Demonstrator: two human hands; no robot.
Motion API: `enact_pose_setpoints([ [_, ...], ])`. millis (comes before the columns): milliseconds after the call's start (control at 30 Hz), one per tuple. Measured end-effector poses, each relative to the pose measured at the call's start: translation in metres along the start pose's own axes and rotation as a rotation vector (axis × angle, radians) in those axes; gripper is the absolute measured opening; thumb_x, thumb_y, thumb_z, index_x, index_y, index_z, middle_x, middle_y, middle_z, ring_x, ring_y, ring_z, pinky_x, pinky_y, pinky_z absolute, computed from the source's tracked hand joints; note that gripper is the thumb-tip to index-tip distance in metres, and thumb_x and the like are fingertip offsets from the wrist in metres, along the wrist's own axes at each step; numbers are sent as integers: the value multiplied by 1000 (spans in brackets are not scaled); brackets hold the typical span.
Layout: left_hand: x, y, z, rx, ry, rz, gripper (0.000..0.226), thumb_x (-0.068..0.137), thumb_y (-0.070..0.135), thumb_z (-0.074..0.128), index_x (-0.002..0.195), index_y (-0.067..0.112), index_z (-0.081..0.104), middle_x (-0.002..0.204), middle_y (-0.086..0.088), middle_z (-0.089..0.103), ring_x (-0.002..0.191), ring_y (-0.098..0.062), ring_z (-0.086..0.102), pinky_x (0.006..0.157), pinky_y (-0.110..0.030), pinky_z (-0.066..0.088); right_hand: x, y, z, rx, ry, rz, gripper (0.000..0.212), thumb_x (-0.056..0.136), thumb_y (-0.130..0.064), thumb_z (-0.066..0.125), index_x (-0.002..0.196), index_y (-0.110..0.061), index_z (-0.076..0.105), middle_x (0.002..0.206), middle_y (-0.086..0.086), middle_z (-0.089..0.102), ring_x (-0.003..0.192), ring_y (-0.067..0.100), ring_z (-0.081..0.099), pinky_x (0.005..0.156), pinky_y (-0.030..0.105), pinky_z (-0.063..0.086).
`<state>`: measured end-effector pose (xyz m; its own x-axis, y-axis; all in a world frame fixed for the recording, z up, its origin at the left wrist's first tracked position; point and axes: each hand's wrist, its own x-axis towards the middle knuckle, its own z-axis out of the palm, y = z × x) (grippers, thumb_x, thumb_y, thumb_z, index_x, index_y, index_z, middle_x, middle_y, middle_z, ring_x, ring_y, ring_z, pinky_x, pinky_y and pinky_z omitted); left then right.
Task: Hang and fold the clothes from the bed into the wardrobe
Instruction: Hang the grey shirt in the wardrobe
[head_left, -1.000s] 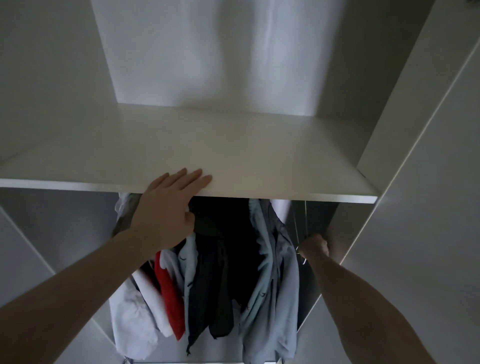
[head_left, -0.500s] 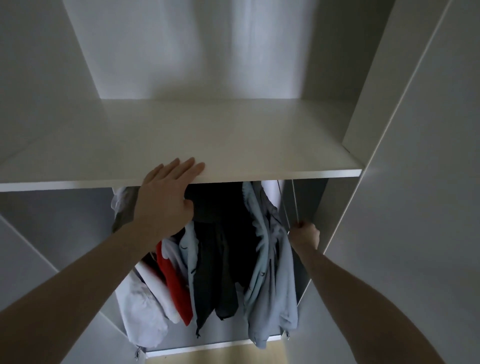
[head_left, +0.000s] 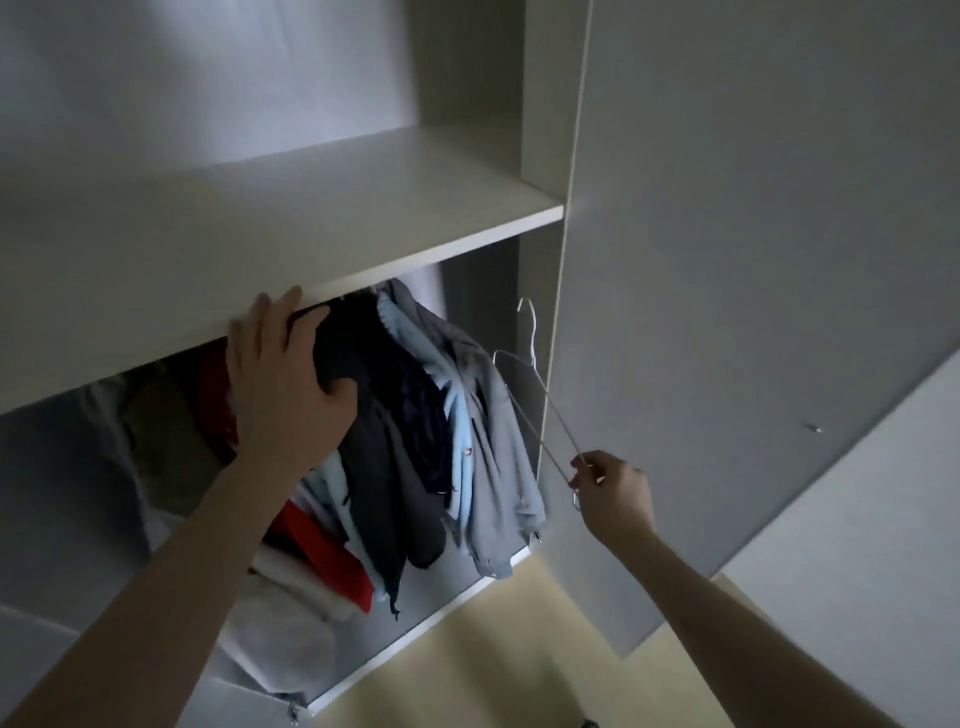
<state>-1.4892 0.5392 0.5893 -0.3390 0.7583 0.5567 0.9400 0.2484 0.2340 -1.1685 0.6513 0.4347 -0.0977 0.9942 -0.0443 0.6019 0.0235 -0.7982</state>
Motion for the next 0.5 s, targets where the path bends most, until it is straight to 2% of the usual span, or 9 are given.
enact_pose_setpoints([
  [100, -47, 34, 18, -240, -127, 90, 64, 77, 23, 67, 139, 17, 52, 155, -5, 42, 148, -32, 32, 122, -58, 22, -60, 26, -32, 6, -4, 38, 22, 101, -21, 56, 89, -29, 74, 68, -20, 71, 53, 5, 63, 46, 15, 43],
  [200, -102, 77, 48, -443, -359, 160, 65, 77, 8, 77, 137, 16, 54, 153, -2, 44, 141, -26, 39, 116, -47, 36, -122, 51, -78, 9, -4, 97, 26, 100, -22, 56, 82, -33, 71, 70, -21, 72, 44, 3, 55, 44, 13, 37],
  [300, -153, 115, 76, -555, -548, 196, 66, 76, -3, 76, 137, 13, 54, 151, -3, 46, 140, -27, 41, 115, -41, 36, -187, 80, -132, 19, 8, 151, 26, 99, -19, 57, 82, -31, 74, 72, -19, 73, 46, 2, 51, 46, 13, 36],
  [400, -193, 155, 96, -588, -693, 208, 71, 75, -4, 77, 139, 11, 51, 144, -2, 49, 136, -29, 44, 110, -33, 35, -256, 111, -187, 26, 55, 237, 26, 98, -20, 58, 80, -32, 73, 75, -16, 74, 48, 5, 46, 46, 18, 36],
  [500, -229, 207, 105, -555, -801, 280, 78, 78, 7, 79, 146, 16, 43, 148, -5, 47, 135, -29, 44, 108, -41, 38, -333, 147, -237, 23, 143, 306, 24, 98, -24, 60, 79, -34, 72, 73, -14, 73, 50, 4, 44, 48, 17, 35],
])
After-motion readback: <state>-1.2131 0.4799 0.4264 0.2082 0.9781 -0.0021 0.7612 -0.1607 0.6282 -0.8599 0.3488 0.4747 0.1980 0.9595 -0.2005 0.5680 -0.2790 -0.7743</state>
